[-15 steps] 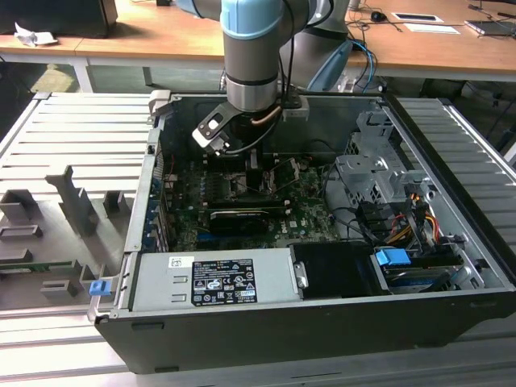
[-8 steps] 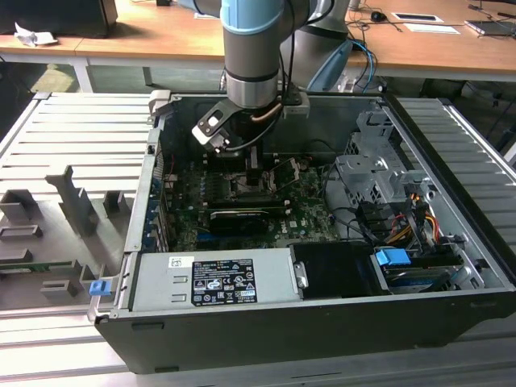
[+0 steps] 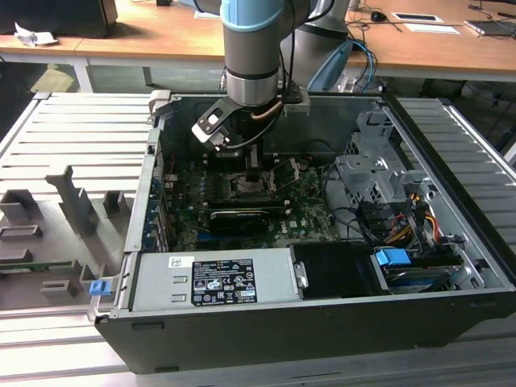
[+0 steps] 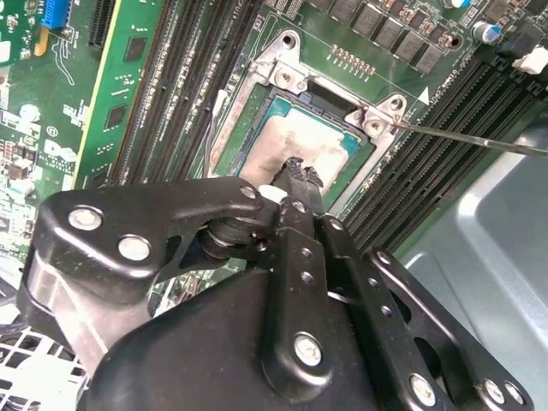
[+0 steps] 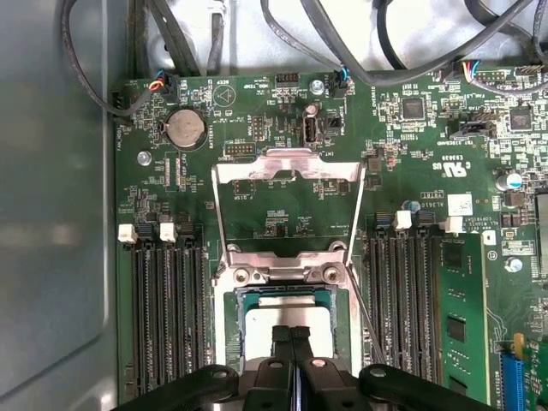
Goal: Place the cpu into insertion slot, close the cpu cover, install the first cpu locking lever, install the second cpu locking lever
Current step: 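Place the cpu into insertion slot, then close the cpu cover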
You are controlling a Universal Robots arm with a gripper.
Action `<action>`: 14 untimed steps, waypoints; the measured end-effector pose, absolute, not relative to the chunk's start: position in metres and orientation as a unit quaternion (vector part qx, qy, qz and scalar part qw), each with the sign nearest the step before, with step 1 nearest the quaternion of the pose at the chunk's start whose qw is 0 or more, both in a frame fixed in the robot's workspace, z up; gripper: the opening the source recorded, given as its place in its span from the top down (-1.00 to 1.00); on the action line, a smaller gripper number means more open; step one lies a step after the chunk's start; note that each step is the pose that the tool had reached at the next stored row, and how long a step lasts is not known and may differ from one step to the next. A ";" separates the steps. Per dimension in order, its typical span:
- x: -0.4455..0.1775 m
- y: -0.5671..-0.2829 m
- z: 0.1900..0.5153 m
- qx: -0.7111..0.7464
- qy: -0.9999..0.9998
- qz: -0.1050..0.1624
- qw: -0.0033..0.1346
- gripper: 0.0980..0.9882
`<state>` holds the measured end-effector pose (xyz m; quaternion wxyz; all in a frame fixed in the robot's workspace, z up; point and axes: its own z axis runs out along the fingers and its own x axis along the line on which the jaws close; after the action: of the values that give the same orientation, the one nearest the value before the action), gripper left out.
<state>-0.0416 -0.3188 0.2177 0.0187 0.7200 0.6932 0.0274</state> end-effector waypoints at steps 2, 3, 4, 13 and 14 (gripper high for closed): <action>-0.042 -0.319 0.219 0.720 0.693 0.027 0.019 0.98; -0.042 -0.319 0.220 0.720 0.693 0.027 0.019 0.98; -0.042 -0.319 0.221 0.720 0.693 0.027 0.019 0.98; -0.029 -0.319 0.222 0.720 0.693 0.027 0.018 0.98; -0.029 -0.319 0.223 0.720 0.693 0.027 0.018 0.98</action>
<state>-0.0286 -0.3190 0.2228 0.0182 0.7201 0.6932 0.0267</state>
